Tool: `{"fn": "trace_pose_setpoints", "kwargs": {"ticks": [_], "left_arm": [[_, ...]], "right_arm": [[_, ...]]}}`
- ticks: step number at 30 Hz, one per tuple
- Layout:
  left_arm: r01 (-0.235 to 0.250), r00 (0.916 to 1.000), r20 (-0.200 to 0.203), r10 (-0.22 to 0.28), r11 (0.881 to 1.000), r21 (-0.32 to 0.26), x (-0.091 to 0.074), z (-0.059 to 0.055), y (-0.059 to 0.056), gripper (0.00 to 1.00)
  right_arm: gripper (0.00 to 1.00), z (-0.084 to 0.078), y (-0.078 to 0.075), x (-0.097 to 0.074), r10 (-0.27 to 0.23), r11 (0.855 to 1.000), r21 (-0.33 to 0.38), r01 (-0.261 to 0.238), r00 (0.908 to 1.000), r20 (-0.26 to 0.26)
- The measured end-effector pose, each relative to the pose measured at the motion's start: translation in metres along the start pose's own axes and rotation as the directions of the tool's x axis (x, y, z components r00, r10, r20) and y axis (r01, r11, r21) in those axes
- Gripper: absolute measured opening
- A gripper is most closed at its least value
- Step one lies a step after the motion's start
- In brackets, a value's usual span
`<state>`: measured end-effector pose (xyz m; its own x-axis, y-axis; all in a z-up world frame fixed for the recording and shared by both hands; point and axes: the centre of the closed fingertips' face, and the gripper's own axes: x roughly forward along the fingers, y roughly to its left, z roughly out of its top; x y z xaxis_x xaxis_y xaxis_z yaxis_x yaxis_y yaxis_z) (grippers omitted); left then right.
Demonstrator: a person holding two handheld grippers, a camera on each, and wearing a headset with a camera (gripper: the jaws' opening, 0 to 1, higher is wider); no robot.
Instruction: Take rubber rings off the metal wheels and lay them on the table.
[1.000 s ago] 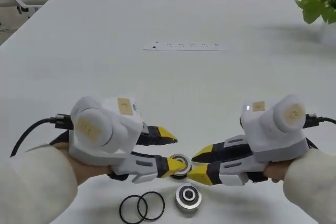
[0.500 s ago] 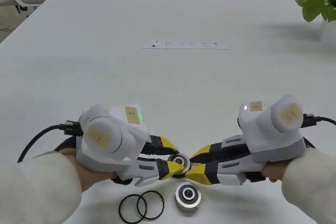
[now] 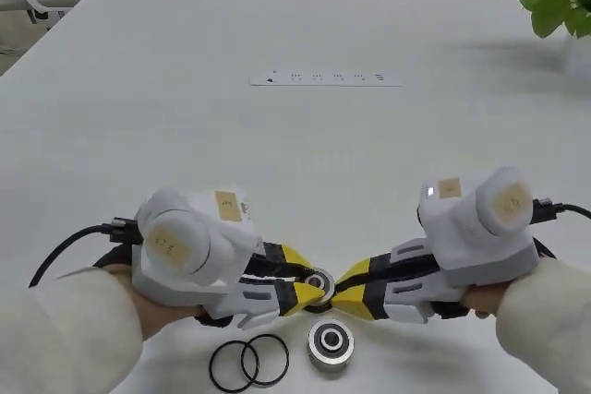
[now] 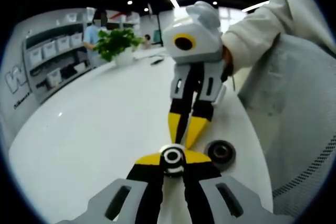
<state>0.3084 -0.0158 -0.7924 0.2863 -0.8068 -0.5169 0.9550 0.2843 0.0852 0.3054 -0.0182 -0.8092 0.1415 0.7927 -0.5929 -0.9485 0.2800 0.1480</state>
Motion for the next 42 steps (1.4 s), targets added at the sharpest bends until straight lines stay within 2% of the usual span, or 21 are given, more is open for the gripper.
{"fn": "trace_pose_setpoints", "kwargs": {"ticks": [4,10,12,17,21,24,26,30,42], "left_arm": [[-0.001,1.0000,0.002,0.001,1.000,0.002,-0.001,0.000,0.000,0.14],[-0.003,1.0000,0.007,0.003,1.000,0.003,-0.001,0.000,0.000,0.14],[-0.004,1.0000,0.008,0.004,1.000,0.005,-0.001,0.000,0.000,0.14],[-0.006,1.0000,0.007,0.006,1.000,0.008,-0.001,0.000,0.000,0.14],[-0.008,0.9999,0.007,0.008,1.000,0.006,-0.001,0.000,0.000,0.14],[-0.010,0.9999,0.008,0.010,1.000,0.006,0.000,0.000,0.000,0.14],[-0.010,0.9999,0.008,0.010,1.000,0.008,0.000,0.000,0.000,0.14],[-0.011,0.9999,0.008,0.011,1.000,0.012,0.000,0.000,0.000,0.14],[-0.012,0.9999,0.007,0.012,1.000,0.023,0.000,0.000,0.000,0.14]], "right_arm": [[0.00,0.000,-0.004,-0.002,-0.020,0.999,0.032,0.020,0.9998,0.001],[0.00,0.001,-0.005,-0.004,-0.024,0.996,0.086,0.024,0.9997,0.001],[0.00,0.001,-0.006,-0.006,-0.024,0.991,0.131,0.022,0.9997,0.009],[0.00,0.002,-0.008,-0.006,-0.025,0.984,0.178,0.021,0.9996,0.016],[0.00,0.003,-0.010,-0.008,-0.025,0.968,0.252,0.015,0.9991,0.035],[0.00,0.010,-0.011,-0.011,-0.019,0.948,0.319,-0.006,0.9968,0.078],[0.00,0.008,-0.011,-0.010,-0.022,0.950,0.312,0.001,0.9976,0.065],[0.00,0.010,-0.008,-0.010,-0.020,0.945,0.327,-0.005,0.9972,0.073],[0.00,0.013,-0.006,-0.008,-0.022,0.947,0.322,-0.002,0.9972,0.071]]}}
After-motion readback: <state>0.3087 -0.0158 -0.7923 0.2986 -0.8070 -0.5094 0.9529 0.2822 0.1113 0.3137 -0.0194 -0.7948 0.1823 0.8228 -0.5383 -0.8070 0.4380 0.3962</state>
